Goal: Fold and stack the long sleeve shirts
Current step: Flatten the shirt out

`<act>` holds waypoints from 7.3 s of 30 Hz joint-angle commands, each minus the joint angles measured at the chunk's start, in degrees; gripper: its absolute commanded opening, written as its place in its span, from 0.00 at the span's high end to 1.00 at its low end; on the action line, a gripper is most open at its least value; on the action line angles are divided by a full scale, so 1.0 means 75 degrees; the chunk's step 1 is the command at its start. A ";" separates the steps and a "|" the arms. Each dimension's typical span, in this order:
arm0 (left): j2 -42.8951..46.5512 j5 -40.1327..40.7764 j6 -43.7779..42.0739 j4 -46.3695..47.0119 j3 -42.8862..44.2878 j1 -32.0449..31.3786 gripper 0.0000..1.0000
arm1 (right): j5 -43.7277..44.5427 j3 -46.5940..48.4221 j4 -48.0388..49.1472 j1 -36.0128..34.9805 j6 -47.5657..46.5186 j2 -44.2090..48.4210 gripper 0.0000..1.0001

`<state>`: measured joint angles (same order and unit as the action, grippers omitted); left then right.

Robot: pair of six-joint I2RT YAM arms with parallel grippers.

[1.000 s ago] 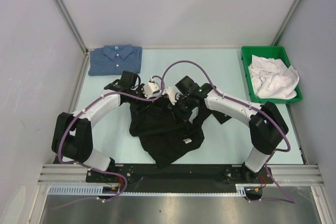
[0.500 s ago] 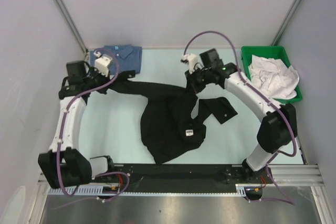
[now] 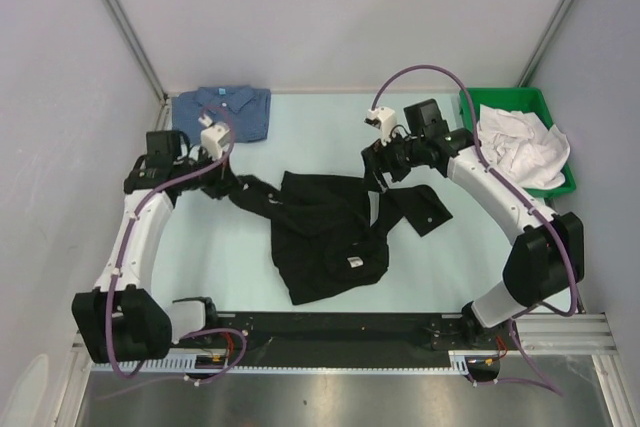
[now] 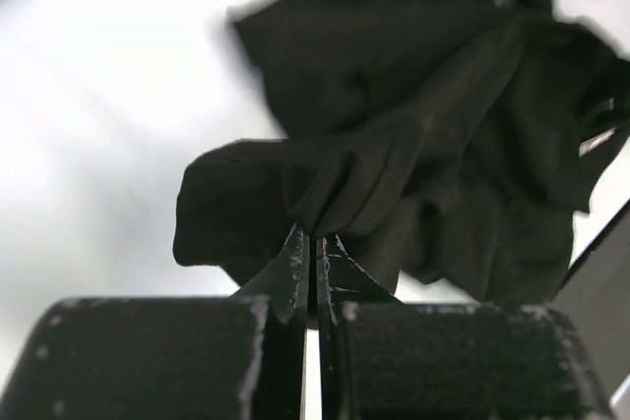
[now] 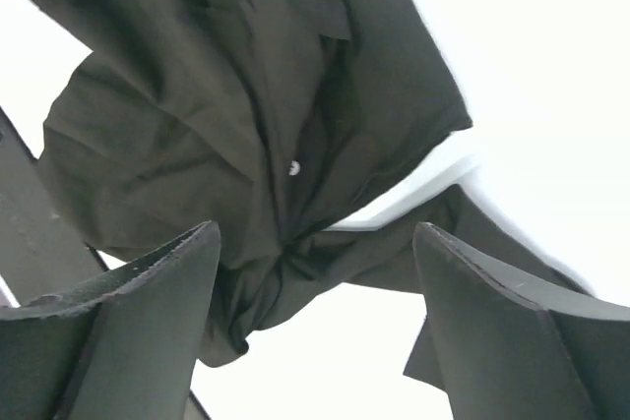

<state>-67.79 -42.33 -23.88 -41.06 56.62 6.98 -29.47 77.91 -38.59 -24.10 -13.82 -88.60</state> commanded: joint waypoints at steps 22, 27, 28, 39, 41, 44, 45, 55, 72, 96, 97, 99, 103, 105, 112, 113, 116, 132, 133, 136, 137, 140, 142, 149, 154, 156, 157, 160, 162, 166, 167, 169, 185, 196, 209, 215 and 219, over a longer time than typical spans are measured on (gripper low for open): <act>-0.0899 -0.0694 0.1673 0.3353 0.2904 -0.1634 1.00 | -0.1939 -0.0486 0.3093 -0.0795 -0.0607 -0.0444 0.16; -0.0946 -0.1364 0.1461 0.3587 0.2915 -0.1611 1.00 | -0.1977 -0.0462 0.3668 -0.0853 -0.0360 -0.0994 0.12; -0.0957 -0.1550 0.1461 0.3646 0.2915 -0.1599 1.00 | -0.1907 -0.0462 0.3692 -0.0877 -0.0441 -0.1065 0.11; -0.1192 -0.2103 0.1531 0.4103 0.3091 -0.1365 1.00 | -0.2222 -0.0392 0.4137 -0.1122 -0.0301 -0.1733 0.38; -0.1203 -0.2149 0.1543 0.4127 0.3091 -0.1341 1.00 | -0.2269 -0.0310 0.4102 -0.1135 -0.0324 -0.1874 0.51; -0.1215 -0.2114 0.1601 0.4208 0.3091 -0.1260 1.00 | -0.2433 -0.0251 0.3905 -0.1135 -0.0430 -0.1875 0.77; -0.1250 -0.2045 0.1671 0.4348 0.3103 -0.1224 1.00 | -0.2491 -0.0228 0.3787 -0.1111 -0.0627 -0.1840 1.00; -0.1099 -0.3699 -0.0197 0.1958 0.3547 -0.2929 0.88 | -0.1554 -0.0240 0.3469 0.0364 -0.0151 -0.0703 1.00; -0.3146 -0.1504 -0.2851 0.2496 0.2400 -0.1974 0.01 | -0.1801 0.0859 0.1537 0.1561 -0.2011 0.2238 1.00; -0.3606 -0.3674 0.0768 0.3809 0.0091 -0.3393 0.48 | -0.0758 0.2981 0.3363 -0.0020 -0.0583 0.0436 1.00; -0.3525 -0.3603 0.0967 0.3973 0.0114 -0.3230 0.59 | -0.0746 0.3122 0.3445 -0.0161 -0.0525 0.0353 1.00; -0.3047 -0.3661 0.1809 0.4231 0.0150 -0.2423 0.86 | -0.0734 0.3578 0.3714 -0.0523 -0.0220 0.0142 1.00; -0.1794 -0.4164 0.2786 0.4400 0.0336 -0.0585 1.00 | -0.0699 0.4539 0.4183 -0.1040 0.0645 -0.0467 1.00; -0.1276 -0.4364 0.2145 0.3453 0.0828 -0.0369 1.00 | -0.0757 0.4927 0.4568 -0.1111 0.1544 -0.0620 1.00; 0.0284 -0.3558 0.2029 0.3005 0.0082 -0.0732 0.40 | -0.0863 0.5024 0.4595 -0.0480 0.2827 0.0081 1.00; 0.0319 -0.3370 0.2209 0.3373 -0.0396 -0.0732 0.16 | -0.0851 0.4593 0.4490 -0.0270 0.2758 0.0489 1.00; -0.0169 -0.2959 0.2212 0.3928 -0.0752 -0.1386 0.01 | -0.0746 0.4017 0.4232 -0.0104 0.2336 0.0890 1.00; -0.1230 -0.2722 0.2327 0.4174 -0.0285 -0.1010 1.00 | -0.0700 0.3744 0.4991 -0.0219 0.2721 0.0295 1.00; -0.0740 -0.2759 0.2259 0.4034 0.0076 -0.0572 1.00 | -0.0629 0.3861 0.5399 -0.0244 0.2861 0.0050 1.00; 0.0256 -0.2736 0.0564 0.2117 0.1025 -0.0064 1.00 | -0.0465 0.4003 0.5801 -0.0104 0.3693 -0.0256 1.00; 0.0516 -0.2677 0.0338 0.1624 0.1017 -0.0145 1.00 | -0.0592 0.3968 0.5767 -0.0011 0.3857 -0.0246 1.00; 0.1359 -0.2071 0.0219 0.1409 0.0433 -0.1476 1.00 | -0.0792 0.3292 0.5205 0.0621 0.4058 0.0255 1.00; 0.1515 -0.0479 0.0090 0.1420 -0.0209 -0.3630 1.00 | -0.1002 0.2507 0.4633 0.1543 0.4338 0.0666 1.00; -0.0125 0.0992 -0.0050 0.1351 -0.0941 -0.7517 0.44 | -0.1775 -0.1139 0.2370 0.4170 0.1583 0.2613 1.00; 0.0285 0.0558 -0.0554 0.1058 -0.0484 -0.6102 0.13 | -0.1860 -0.2137 0.0811 0.4268 -0.0698 0.2801 1.00; 0.0191 0.0254 -0.0857 0.0765 -0.0390 -0.5261 0.13 | -0.1964 -0.2313 0.0716 0.4291 -0.1258 0.2801 1.00; 0.0063 0.0230 -0.0929 0.0717 -0.0308 -0.5047 0.15 | -0.1976 -0.2348 0.0518 0.4279 -0.1390 0.2743 1.00; -0.0346 0.0603 -0.1303 0.0576 -0.0132 -0.4787 0.18 | -0.1929 -0.2349 0.0411 0.4279 -0.1590 0.2684 1.00; -0.0605 0.0535 -0.1665 0.0564 -0.0038 -0.4798 0.19 | -0.1906 -0.2349 0.0411 0.4291 -0.1602 0.2707 1.00; -0.1728 0.0592 -0.1995 0.0285 0.0757 -0.4868 0.21 | -0.1883 -0.2302 0.0423 0.4291 -0.1590 0.2778 1.00; -0.2299 0.0674 -0.2077 0.0121 0.0980 -0.4915 0.21 | -0.1859 -0.2302 0.0434 0.4303 -0.1567 0.2824 1.00; -0.2585 0.1060 -0.2066 0.0072 0.1263 -0.5056 0.23 | -0.1813 -0.2290 0.0434 0.4303 -0.1544 0.2848 1.00; -0.1919 0.6956 -0.1218 0.2076 -0.0262 -0.6035 0.19 | -0.1484 -0.2372 0.0423 0.4479 -0.1391 0.3258 1.00; -0.2072 0.4360 -0.2969 0.0519 0.2131 -0.2667 0.08 | -0.1672 -0.2255 0.0516 0.4490 -0.1157 0.3364 1.00; -0.1183 0.2033 -0.1578 0.0808 0.0948 -0.1882 0.14 | -0.1707 -0.2009 0.0704 0.4561 -0.0958 0.3364 1.00; 0.1006 0.2946 -0.0308 0.2625 -0.0926 -0.2276 0.19 | -0.1801 -0.2091 0.0891 0.4561 -0.0747 0.3376 1.00; 0.1235 0.4875 -0.0706 0.3201 -0.1467 -0.3507 0.21 | -0.1812 -0.2149 0.1043 0.4549 -0.0630 0.3329 1.00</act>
<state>-59.96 -17.39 -30.15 -25.85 47.42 -11.77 -41.91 60.25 -34.46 9.72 -20.05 -64.82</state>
